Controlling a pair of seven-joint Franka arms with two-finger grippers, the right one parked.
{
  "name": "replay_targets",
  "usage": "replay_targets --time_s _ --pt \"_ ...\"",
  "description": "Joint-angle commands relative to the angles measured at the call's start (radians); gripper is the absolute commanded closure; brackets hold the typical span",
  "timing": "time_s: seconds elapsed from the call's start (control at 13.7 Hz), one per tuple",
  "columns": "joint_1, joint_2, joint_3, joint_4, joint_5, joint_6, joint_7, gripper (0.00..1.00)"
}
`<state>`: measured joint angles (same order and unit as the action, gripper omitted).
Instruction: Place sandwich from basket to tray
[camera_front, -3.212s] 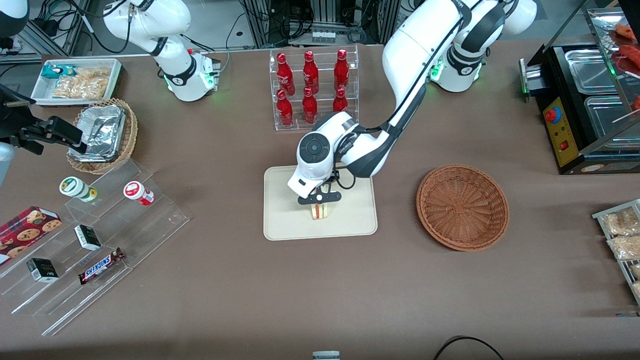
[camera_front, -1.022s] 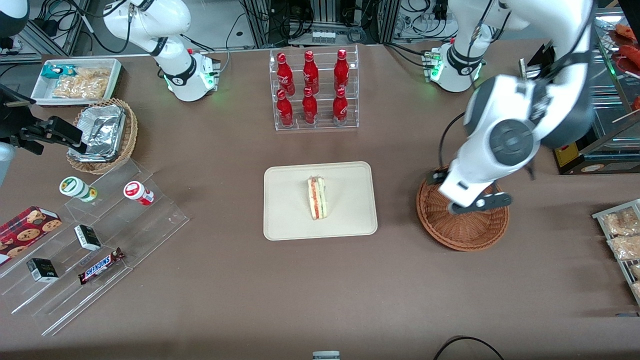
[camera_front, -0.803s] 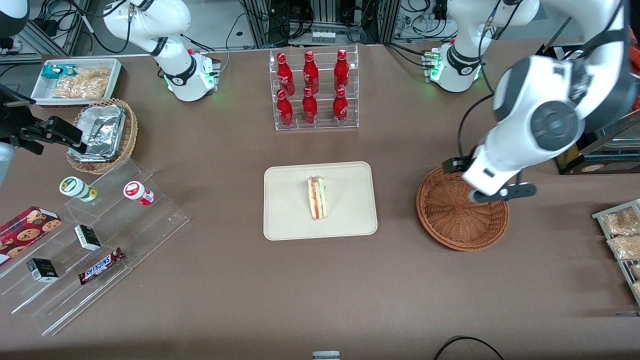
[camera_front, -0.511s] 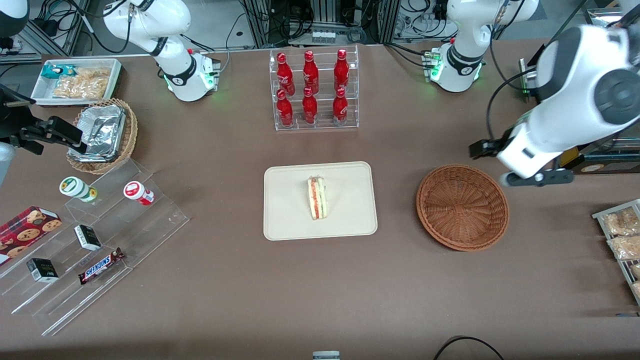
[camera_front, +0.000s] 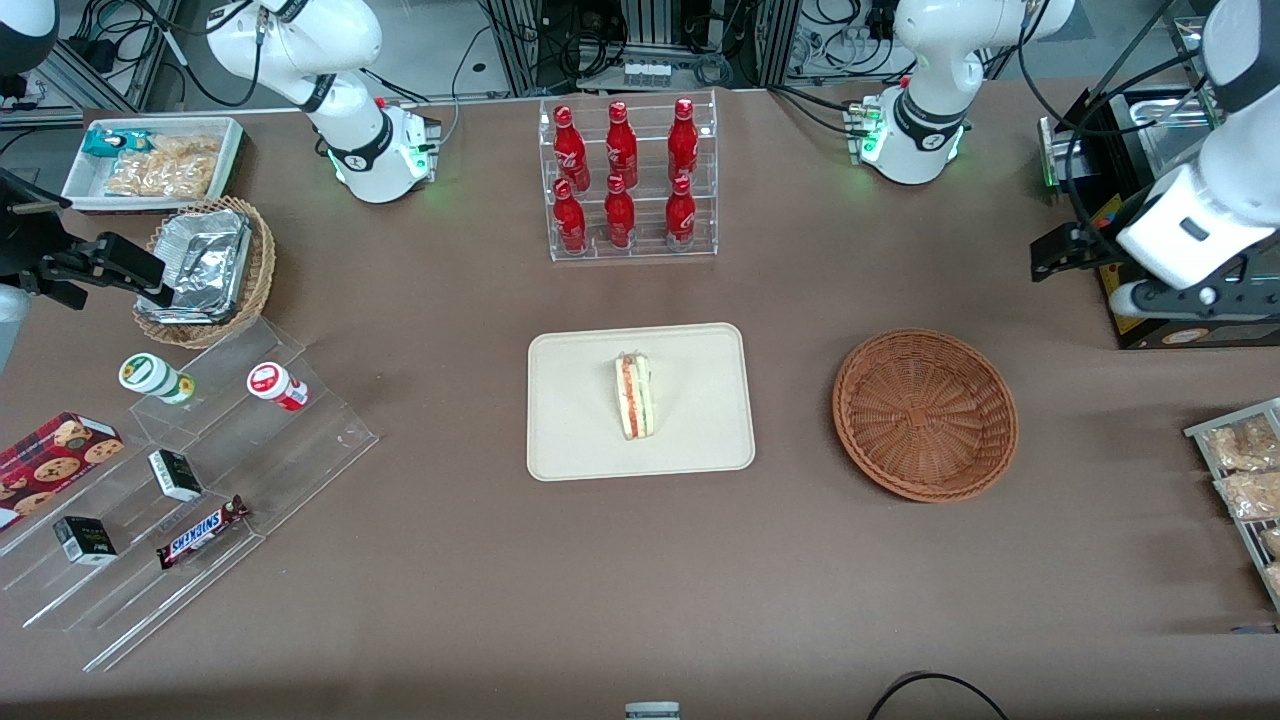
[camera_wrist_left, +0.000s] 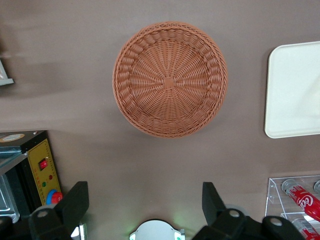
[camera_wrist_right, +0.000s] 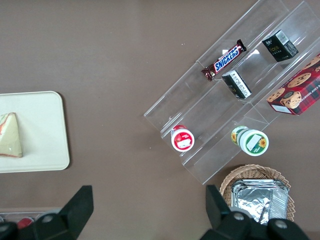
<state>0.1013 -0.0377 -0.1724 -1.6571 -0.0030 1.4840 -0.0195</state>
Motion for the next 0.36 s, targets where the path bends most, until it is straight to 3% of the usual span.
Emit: replay_targets --time_s 0.0,0.29 --pt "0.009 -0.025 0.016 0.011 0.008 0.005 0.018 0.0" --pt "0.008 -0.022 0.021 0.027 0.044 0.025 0.016 0.0"
